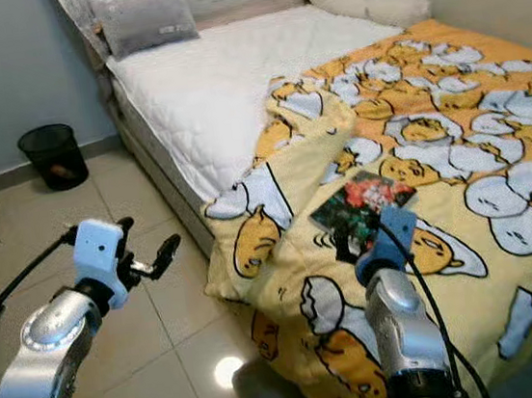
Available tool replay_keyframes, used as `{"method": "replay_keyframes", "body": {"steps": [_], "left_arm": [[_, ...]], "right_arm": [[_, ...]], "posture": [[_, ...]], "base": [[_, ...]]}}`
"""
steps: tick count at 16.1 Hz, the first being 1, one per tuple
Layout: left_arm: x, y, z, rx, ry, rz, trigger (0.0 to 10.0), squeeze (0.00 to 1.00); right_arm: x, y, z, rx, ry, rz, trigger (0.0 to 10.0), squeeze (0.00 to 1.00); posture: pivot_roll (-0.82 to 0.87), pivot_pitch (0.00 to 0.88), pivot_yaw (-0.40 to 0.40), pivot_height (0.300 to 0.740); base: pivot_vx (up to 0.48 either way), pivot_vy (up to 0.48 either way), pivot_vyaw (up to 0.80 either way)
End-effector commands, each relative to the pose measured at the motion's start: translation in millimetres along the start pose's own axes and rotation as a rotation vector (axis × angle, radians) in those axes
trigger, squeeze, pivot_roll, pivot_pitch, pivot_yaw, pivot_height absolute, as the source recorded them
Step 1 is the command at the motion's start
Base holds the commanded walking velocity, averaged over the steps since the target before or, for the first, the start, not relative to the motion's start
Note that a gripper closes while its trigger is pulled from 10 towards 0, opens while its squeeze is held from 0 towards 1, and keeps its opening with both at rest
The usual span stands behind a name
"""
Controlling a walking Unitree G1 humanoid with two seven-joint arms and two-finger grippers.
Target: Clean up the room
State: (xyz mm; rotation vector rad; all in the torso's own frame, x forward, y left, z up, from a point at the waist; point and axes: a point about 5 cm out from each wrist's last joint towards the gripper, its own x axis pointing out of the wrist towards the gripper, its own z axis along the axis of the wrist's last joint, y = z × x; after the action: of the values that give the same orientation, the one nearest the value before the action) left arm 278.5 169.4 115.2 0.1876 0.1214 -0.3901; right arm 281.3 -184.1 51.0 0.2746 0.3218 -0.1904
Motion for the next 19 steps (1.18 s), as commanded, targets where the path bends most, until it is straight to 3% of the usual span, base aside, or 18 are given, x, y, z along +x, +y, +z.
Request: {"method": "replay_keyframes", "body": {"steps": [1, 7, 12, 15, 16, 17, 19], "left_arm": [[-1.9, 0.4, -3.2, -0.007, 0.014, 0.015, 10.0, 0.62], [3.9, 3.1, -0.1, -0.040, 0.000, 0.050, 10.0, 0.62], [4.7, 3.9, -1.4, -0.046, 0.004, 0.063, 10.0, 0.62], [4.9, 4.7, -3.2, -0.061, 0.016, 0.085, 10.0, 0.62], [5.7, 4.9, -2.5, -0.061, 0.013, 0.096, 10.0, 0.51], [5.9, 5.2, -2.1, -0.057, 0.009, 0.099, 10.0, 0.46], [5.6, 5.8, -2.4, -0.054, 0.004, 0.099, 10.0, 0.47]], "right_arm": [[3.0, 9.1, 8.7, -0.020, -0.022, 0.029, 10.0, 1.00], [3.8, 17.9, 13.7, -0.015, -0.033, 0.089, 10.0, 1.00], [3.0, 22.5, 12.5, -0.013, -0.022, 0.110, 10.0, 1.00], [2.4, 25.0, 12.7, -0.021, -0.024, 0.119, 10.0, 1.00], [2.4, 24.6, 12.5, -0.024, -0.023, 0.120, 10.0, 1.00], [2.5, 24.4, 12.7, -0.024, -0.022, 0.120, 10.0, 1.00], [2.4, 24.2, 12.6, -0.030, -0.022, 0.124, 10.0, 0.96]], "posture": [[0.08, 0.000, -0.004, 0.740], [0.08, 0.000, -0.006, 0.740], [0.08, 0.000, -0.005, 0.740], [0.08, 0.000, -0.007, 0.740], [0.08, 0.000, -0.008, 0.740], [0.08, 0.000, -0.008, 0.740], [0.07, 0.000, -0.008, 0.740]], "base": [[0.000, 0.000, 0.00], [0.000, 0.057, 0.00], [0.000, 0.355, -0.70], [0.000, 0.107, 0.00], [0.000, 0.000, 0.00], [0.000, 0.000, 0.00], [0.000, 0.000, 0.00]]}}
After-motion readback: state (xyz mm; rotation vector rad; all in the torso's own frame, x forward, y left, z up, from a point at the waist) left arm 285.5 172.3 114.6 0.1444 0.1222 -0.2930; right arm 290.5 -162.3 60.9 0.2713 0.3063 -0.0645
